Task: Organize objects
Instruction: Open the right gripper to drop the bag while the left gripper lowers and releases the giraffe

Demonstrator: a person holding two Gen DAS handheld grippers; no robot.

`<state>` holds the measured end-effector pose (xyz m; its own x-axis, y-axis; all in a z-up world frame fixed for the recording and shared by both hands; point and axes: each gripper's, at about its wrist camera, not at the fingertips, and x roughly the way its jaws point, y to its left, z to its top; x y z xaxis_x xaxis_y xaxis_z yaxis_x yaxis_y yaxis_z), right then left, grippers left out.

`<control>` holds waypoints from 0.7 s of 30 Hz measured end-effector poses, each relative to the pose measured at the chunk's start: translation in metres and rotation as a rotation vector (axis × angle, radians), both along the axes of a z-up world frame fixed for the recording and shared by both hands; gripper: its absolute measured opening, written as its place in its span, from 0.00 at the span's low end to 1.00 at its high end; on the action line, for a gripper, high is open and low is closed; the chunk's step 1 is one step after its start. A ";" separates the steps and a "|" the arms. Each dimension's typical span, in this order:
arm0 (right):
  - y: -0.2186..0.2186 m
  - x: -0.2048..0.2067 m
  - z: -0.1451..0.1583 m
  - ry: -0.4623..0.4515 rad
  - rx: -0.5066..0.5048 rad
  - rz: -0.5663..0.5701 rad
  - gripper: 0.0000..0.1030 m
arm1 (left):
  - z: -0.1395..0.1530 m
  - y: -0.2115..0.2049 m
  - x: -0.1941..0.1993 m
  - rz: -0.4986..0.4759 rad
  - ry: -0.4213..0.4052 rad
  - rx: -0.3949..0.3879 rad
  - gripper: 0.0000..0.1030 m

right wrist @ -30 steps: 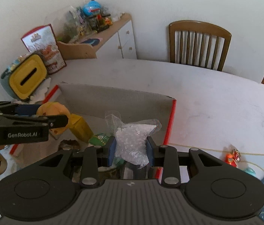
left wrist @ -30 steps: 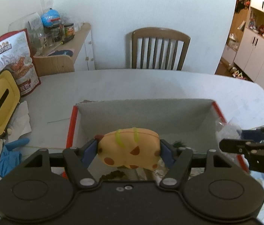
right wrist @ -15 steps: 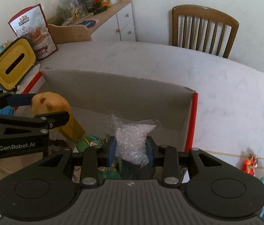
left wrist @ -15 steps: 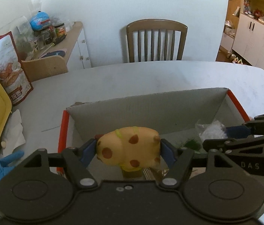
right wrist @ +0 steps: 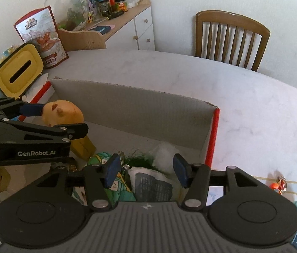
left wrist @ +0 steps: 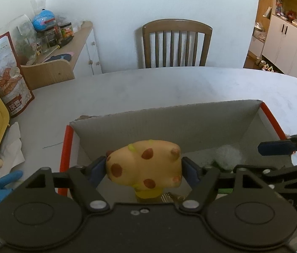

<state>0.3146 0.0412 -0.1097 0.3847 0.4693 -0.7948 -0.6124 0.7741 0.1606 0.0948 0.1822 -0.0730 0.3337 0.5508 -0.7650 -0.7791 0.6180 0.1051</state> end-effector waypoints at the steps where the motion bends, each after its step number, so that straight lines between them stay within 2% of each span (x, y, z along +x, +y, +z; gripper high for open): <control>1: -0.002 -0.001 0.002 0.002 0.005 -0.002 0.53 | 0.000 0.000 0.000 0.000 0.002 0.000 0.73; 4: -0.007 -0.004 0.008 0.000 0.020 0.000 0.53 | 0.002 -0.002 -0.001 0.000 -0.003 0.000 0.78; 10: -0.018 -0.016 0.022 -0.021 0.039 0.013 0.57 | 0.009 -0.010 -0.003 0.001 -0.012 0.010 0.81; 21: -0.046 -0.041 0.051 -0.050 0.099 0.036 0.60 | 0.039 -0.043 -0.008 -0.024 -0.060 0.039 0.85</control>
